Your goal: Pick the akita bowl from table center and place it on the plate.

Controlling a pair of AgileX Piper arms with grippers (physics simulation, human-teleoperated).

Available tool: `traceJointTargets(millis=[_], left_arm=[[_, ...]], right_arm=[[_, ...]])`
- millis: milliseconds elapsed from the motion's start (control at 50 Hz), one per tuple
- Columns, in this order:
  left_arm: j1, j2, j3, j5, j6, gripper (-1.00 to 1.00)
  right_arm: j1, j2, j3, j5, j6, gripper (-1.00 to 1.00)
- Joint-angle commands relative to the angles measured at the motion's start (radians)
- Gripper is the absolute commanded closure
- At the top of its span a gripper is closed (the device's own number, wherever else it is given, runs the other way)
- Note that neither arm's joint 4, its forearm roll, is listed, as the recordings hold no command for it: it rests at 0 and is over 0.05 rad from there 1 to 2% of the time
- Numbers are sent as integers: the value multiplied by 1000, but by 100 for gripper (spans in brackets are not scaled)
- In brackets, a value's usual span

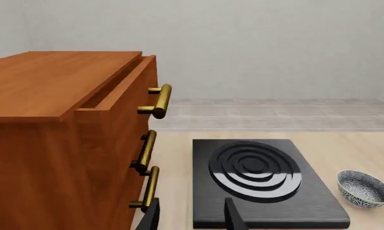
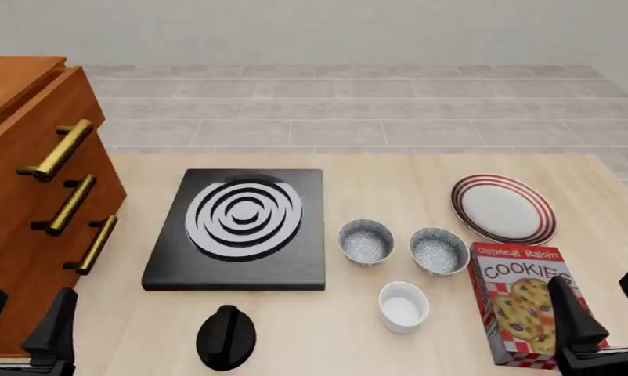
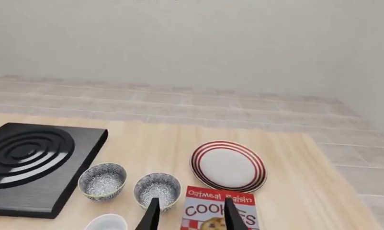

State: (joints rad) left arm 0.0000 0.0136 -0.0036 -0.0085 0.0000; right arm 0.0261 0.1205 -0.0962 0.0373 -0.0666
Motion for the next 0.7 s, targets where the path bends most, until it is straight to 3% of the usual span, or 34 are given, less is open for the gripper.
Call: traceJointTargets(millis=[20,260,500,700], left_arm=[[0,0,0,0,0,-100],[0,0,0,0,0,-100],[0,1,0,0,0,-100],[0,1,0,0,0,-100]], right_arm=[[23,27,-104,77,-14,-100],[54,108,-249,168,-38,-100],[152,334,-458,256,-79,-100],[152,334,-459,256,-79,-100]])
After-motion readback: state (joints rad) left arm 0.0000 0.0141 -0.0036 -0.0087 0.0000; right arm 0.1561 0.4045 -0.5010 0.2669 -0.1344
